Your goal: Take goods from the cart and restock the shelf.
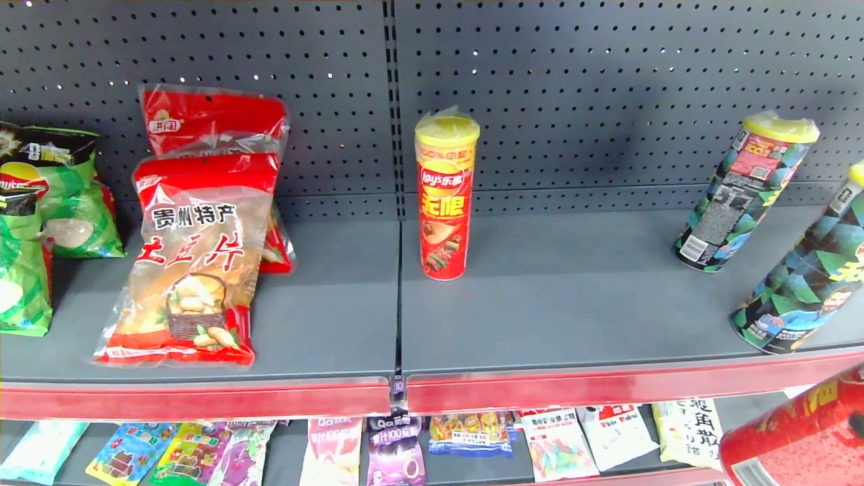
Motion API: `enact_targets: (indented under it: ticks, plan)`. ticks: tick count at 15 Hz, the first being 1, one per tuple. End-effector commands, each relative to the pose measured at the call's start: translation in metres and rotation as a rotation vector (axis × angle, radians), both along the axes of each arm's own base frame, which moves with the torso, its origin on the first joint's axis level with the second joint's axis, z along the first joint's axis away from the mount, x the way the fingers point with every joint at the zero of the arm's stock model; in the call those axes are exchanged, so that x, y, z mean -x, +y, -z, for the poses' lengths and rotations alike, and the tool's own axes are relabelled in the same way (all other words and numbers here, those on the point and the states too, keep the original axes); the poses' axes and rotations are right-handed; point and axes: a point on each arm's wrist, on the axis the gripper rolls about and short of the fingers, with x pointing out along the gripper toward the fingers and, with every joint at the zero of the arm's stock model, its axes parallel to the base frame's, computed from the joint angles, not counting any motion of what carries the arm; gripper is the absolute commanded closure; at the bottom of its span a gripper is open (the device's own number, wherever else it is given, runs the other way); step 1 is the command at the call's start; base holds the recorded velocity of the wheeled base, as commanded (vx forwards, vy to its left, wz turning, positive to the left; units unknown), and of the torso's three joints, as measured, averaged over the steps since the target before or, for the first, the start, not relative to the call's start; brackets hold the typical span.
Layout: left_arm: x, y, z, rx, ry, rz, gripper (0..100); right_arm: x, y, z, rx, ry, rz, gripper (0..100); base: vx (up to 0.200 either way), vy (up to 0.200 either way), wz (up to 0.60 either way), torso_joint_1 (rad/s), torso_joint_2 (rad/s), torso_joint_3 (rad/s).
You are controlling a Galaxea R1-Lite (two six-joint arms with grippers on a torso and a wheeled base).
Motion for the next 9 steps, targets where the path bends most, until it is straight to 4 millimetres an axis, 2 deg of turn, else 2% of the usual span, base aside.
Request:
enact_targets:
  ticks: [1, 7, 9]
  plan:
    - [-0.001, 0.0, 0.0, -0.001, 0.003, 0.002, 0, 0.0, 0.0, 0.001, -0.001, 0.004, -0.001, 100, 0.0, 0.0, 0.0, 0.0, 0.0, 0.0]
    - [-0.005, -0.001, 0.004, -0.033, 0.032, 0.008, 0, 0.0, 0.0, 0.005, 0.002, 0.017, -0.001, 100, 0.0, 0.0, 0.0, 0.0, 0.0, 0.0]
    - [-0.016, -0.004, -0.014, -0.036, 0.067, 0.005, 0, 0.0, 0.0, 0.005, 0.001, 0.018, -0.001, 100, 0.0, 0.0, 0.0, 0.0, 0.0, 0.0]
